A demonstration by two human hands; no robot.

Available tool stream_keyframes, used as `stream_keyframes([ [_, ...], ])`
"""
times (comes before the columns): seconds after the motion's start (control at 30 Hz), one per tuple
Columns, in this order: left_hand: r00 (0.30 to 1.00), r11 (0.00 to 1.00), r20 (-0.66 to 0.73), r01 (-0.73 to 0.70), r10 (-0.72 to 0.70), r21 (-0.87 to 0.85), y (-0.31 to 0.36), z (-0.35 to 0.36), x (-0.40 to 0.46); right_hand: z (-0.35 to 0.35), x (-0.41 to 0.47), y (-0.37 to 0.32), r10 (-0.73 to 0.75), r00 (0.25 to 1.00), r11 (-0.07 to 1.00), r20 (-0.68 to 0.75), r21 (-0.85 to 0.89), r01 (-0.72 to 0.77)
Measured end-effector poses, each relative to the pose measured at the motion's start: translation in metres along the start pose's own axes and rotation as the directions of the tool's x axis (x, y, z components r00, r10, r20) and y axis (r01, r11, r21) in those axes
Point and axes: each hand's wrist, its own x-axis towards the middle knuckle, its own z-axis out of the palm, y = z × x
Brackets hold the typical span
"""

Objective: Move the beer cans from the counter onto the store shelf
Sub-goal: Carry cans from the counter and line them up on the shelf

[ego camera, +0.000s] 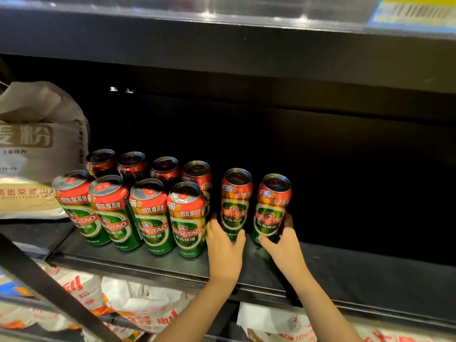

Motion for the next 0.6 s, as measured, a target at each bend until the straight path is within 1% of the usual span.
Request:
stream_keyframes([
  [0.1, 1.000, 0.997, -0.020, -0.022, 0.023, 0.078, -0.002, 0.004, 0.000, 0.005, 0.001, 0.005, 0.024, 0.999, 0.999, -0.036, -0.022, -0.025],
  [0.23, 0.995, 0.995, -0.101, 0.007, 0.003, 0.099, 0.000, 0.011, 0.002, 0.007, 0.002, 0.006, 0.004, 0.998, 1.000, -0.057, -0.010, -0.004],
  [0.43, 0.990, 0.999, -0.134, 0.037, -0.032, 0.033, -0.005, 0.015, 0.003, 0.015, 0.005, 0.006, -0.004, 0.999, 0.999, -0.054, -0.039, 0.002],
  [0.6, 0.982, 0.995, -0.160, 0.094, -0.100, -0.045, -0.007, 0.016, 0.004, 0.016, 0.006, 0.010, -0.018, 0.998, 0.997, -0.063, -0.070, 0.013],
])
